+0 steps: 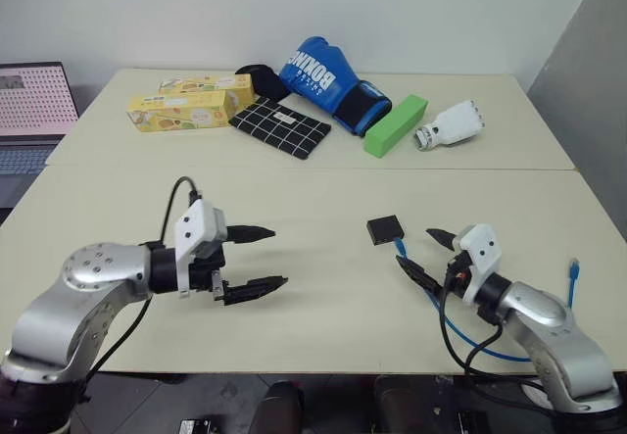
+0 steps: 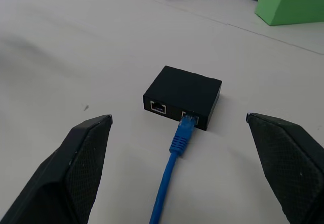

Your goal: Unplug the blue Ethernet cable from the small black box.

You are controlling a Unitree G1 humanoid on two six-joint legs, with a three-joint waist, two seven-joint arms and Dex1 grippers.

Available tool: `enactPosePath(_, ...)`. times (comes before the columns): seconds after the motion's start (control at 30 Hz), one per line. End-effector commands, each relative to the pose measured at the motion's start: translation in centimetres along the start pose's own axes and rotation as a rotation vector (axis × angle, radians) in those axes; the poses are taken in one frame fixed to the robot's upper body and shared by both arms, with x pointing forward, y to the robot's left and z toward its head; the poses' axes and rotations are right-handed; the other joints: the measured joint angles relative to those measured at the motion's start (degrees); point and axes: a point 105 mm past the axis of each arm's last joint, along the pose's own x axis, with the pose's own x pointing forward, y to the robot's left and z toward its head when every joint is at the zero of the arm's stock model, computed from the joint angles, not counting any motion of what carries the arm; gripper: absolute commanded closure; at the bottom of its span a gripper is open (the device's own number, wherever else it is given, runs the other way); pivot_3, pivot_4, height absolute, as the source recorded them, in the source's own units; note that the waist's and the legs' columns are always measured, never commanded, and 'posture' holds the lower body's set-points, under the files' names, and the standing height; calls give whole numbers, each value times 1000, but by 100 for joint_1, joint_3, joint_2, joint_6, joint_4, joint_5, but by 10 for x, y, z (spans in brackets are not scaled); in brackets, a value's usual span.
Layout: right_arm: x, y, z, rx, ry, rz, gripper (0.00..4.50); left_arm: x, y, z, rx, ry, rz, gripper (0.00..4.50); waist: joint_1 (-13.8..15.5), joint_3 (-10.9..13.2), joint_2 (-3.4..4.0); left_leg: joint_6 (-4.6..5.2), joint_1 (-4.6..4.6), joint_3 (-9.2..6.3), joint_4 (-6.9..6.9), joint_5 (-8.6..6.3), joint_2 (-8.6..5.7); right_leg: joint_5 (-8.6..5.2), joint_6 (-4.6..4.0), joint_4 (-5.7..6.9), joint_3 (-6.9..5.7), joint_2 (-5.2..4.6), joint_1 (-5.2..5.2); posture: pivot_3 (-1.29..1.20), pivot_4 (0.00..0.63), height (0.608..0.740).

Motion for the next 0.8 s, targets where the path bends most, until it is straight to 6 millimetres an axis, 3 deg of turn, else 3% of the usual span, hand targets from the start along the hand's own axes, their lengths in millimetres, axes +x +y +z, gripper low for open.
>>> enactPosePath(0.03,8,9,0,24,-5,-4,6,1,6,5,35,-1,-27,0,-3,0,0,0,0,1,-1,0,1,0,0,0,1,1,-1,0,150,740)
enactPosePath(0.3,27,0,-21,68,82,-180,6,5,7,4,45,-7,-24,0,-15,0,0,1,-2,6,-4,-1,5,0,0,1,8,6,-8,0,150,740)
enactPosePath(0.33,28,1,-22,69,85,-184,369,5,7,3,46,-5,-19,0,-15,0,0,1,-2,5,-4,-1,5,0,0,0,8,6,-8,0,150,740)
enactPosePath(0.4,31,2,-22,69,90,-179,657,6,10,2,39,-11,5,0,-15,0,0,1,-1,5,-3,-1,5,0,0,0,8,6,-7,0,150,740)
enactPosePath(0.8,34,0,-15,-20,117,-150,3394,10,16,-6,-22,-26,82,0,-16,0,0,2,0,3,-2,-1,5,0,-1,2,7,6,-6,0,150,740)
